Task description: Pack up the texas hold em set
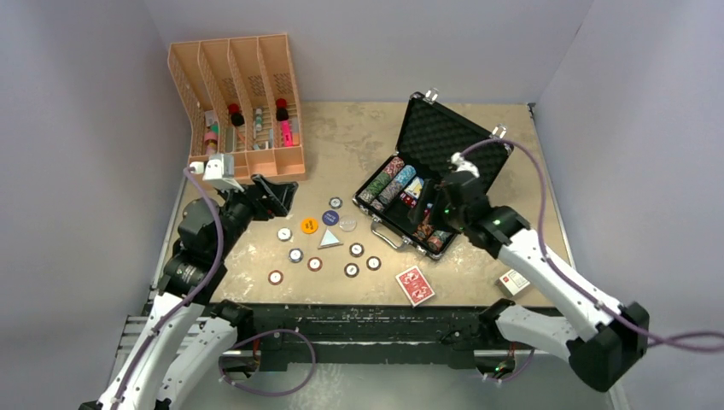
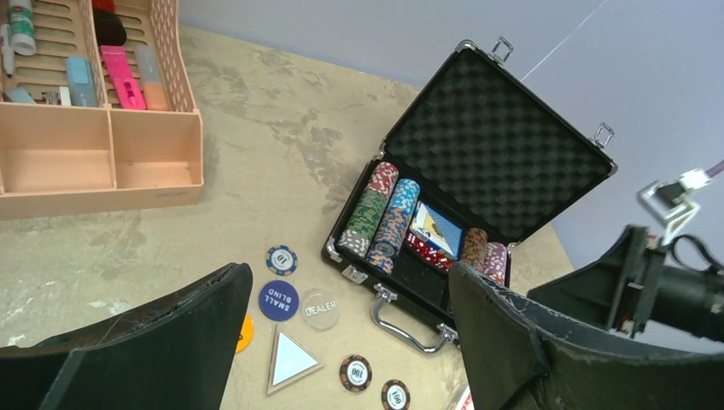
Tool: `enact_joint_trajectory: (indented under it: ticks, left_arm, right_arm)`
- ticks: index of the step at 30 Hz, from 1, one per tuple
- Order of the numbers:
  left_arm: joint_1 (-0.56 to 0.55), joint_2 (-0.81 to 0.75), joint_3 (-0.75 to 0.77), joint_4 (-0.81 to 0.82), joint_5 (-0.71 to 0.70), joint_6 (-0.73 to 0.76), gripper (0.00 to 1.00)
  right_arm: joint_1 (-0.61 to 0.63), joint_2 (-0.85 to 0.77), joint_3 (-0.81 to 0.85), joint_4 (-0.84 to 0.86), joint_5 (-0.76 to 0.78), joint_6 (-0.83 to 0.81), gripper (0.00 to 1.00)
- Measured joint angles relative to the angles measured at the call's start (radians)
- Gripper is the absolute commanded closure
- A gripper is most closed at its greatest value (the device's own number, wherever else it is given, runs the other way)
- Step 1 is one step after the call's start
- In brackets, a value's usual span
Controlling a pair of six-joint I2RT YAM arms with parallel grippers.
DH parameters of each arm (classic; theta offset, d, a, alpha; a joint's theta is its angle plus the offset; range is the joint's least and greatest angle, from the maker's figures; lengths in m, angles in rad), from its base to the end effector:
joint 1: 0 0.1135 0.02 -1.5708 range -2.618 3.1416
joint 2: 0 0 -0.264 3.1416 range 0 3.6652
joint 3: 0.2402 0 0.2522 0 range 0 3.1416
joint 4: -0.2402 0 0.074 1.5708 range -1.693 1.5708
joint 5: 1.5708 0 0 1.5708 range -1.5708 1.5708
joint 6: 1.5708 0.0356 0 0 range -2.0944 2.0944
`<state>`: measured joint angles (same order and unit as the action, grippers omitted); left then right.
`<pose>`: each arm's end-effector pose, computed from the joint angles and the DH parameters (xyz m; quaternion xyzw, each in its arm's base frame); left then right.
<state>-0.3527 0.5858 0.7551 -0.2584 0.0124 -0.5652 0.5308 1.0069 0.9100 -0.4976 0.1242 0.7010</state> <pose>0.1317 -0.0490 0.3501 -0.0741 0.7342 -0.3031 0.6030 0.1912 0.1071 0.3114 0.1039 0.8758 0.2257 0.4137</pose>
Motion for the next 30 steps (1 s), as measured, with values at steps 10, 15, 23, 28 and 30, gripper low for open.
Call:
enact_joint_trajectory:
  ticks: [10, 15, 23, 28, 30]
  left_arm:
    - [0.000, 0.027, 0.000, -0.013, -0.060, 0.001, 0.15]
    - [0.001, 0.054, 0.016, -0.021, -0.107, 0.001, 0.15]
    - [0.002, 0.085, 0.029, -0.037, -0.151, 0.001, 0.15]
    - [0.003, 0.093, 0.029, -0.043, -0.158, 0.000, 0.15]
    - [0.003, 0.104, 0.030, -0.043, -0.154, 0.000, 0.15]
  right_arm:
    - [0.372, 0.306, 0.005, -0.049, 0.148, 0.111, 0.06]
    - [0.473, 0.424, 0.028, -0.111, 0.173, 0.129, 0.00]
    - [0.476, 0.414, 0.005, -0.172, 0.137, 0.166, 0.00]
    - [0.461, 0.458, 0.000, -0.175, 0.127, 0.171, 0.01]
    - [0.446, 0.478, -0.016, -0.174, 0.127, 0.175, 0.01]
